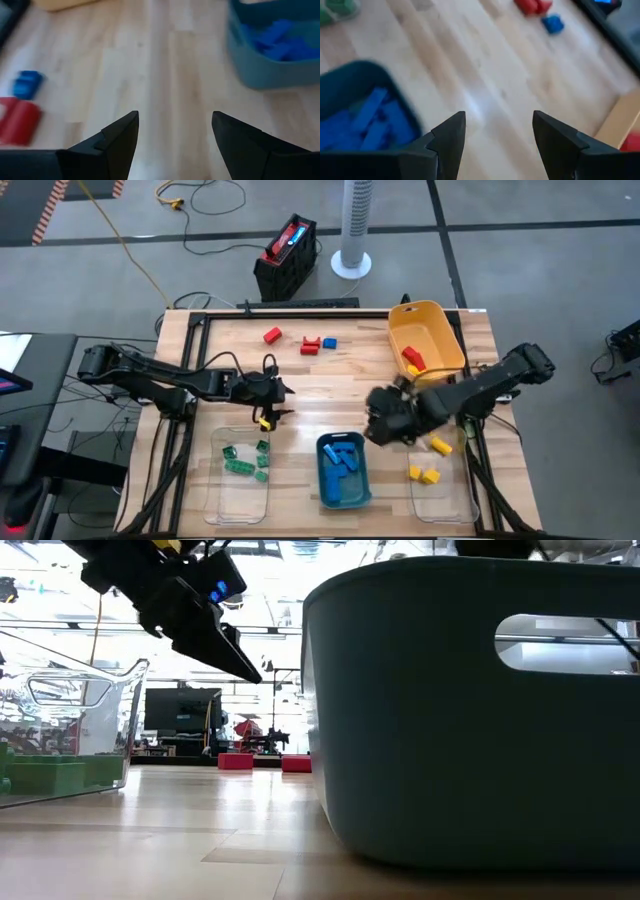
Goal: Sort blocks
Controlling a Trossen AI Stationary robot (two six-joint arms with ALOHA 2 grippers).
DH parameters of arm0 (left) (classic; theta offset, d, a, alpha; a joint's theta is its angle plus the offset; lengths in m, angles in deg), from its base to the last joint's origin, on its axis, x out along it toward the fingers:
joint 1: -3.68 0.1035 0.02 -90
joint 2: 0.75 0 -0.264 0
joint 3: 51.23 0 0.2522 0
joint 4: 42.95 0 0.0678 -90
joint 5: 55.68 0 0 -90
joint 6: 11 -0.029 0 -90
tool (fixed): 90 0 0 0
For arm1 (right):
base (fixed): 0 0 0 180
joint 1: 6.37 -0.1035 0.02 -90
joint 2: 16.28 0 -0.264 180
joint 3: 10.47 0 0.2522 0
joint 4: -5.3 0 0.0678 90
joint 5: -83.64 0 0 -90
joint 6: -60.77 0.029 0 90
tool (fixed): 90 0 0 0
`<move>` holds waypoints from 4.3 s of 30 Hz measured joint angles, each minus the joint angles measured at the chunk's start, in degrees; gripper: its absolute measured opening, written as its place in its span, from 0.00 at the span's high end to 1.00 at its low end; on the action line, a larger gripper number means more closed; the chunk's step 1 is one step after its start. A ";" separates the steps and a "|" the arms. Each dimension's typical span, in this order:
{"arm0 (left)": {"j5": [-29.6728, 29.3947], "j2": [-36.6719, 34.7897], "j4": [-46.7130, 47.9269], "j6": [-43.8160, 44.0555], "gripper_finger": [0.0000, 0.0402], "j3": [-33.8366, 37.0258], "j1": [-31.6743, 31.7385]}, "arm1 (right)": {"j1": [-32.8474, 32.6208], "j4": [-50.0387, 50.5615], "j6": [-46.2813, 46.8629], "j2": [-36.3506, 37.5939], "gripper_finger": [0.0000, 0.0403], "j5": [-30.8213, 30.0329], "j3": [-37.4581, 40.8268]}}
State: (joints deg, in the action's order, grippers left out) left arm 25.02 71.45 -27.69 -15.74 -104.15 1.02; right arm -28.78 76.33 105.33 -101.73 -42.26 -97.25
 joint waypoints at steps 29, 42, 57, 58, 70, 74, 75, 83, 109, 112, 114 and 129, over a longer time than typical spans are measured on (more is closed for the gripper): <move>-8.06 0.00 1.76 -4.23 0.39 0.02 7.26 | 40.34 -54.55 -51.60 -21.64 0.41 35.12 0.54; -7.50 -0.02 -2.55 -8.08 0.40 5.30 7.29 | 41.51 -54.14 -48.04 -32.14 0.41 37.40 -7.05; -7.47 -0.02 -11.74 -4.15 0.40 13.40 6.66 | 38.08 -53.64 -35.59 -32.04 0.41 20.15 -7.37; -7.47 -0.02 -11.84 -4.13 0.40 13.40 6.44 | 38.39 -52.13 -34.29 -32.04 0.42 20.01 -8.05; -7.47 -1.60 -12.20 -4.66 0.40 13.38 5.73 | 37.85 -36.88 -33.86 -39.33 0.47 20.03 -23.32; -7.49 -3.72 -11.34 -4.85 0.40 13.35 5.73 | 38.19 -30.99 -32.64 -41.36 0.46 19.96 -27.15; -7.49 -4.29 -11.13 -4.85 0.40 13.33 5.73 | 38.41 -29.50 -32.28 -41.97 0.46 19.98 -28.33; -7.47 -7.93 -7.48 -3.95 0.40 13.31 5.73 | 39.07 -23.13 -31.35 -47.32 0.46 20.53 -34.79; -7.47 -9.77 -4.44 -2.96 0.40 13.33 5.73 | 37.96 -15.49 -29.50 -47.04 0.46 25.46 -34.93; -7.47 -9.77 -4.44 -2.95 0.40 13.33 5.73 | 37.91 -15.55 -27.58 -47.04 0.46 25.44 -34.93; -7.47 -9.77 -4.44 -2.95 0.40 13.33 5.73 | 37.91 -15.57 -26.26 -47.04 0.47 24.64 -34.93; -7.47 -9.77 -4.29 -2.95 0.40 13.33 5.73 | 38.28 -10.61 -24.16 -47.04 0.59 23.17 -34.91</move>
State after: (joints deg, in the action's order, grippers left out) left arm 17.55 61.68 -31.98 -18.69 -90.81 6.75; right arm 9.50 65.72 81.17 -148.77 -19.09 -132.15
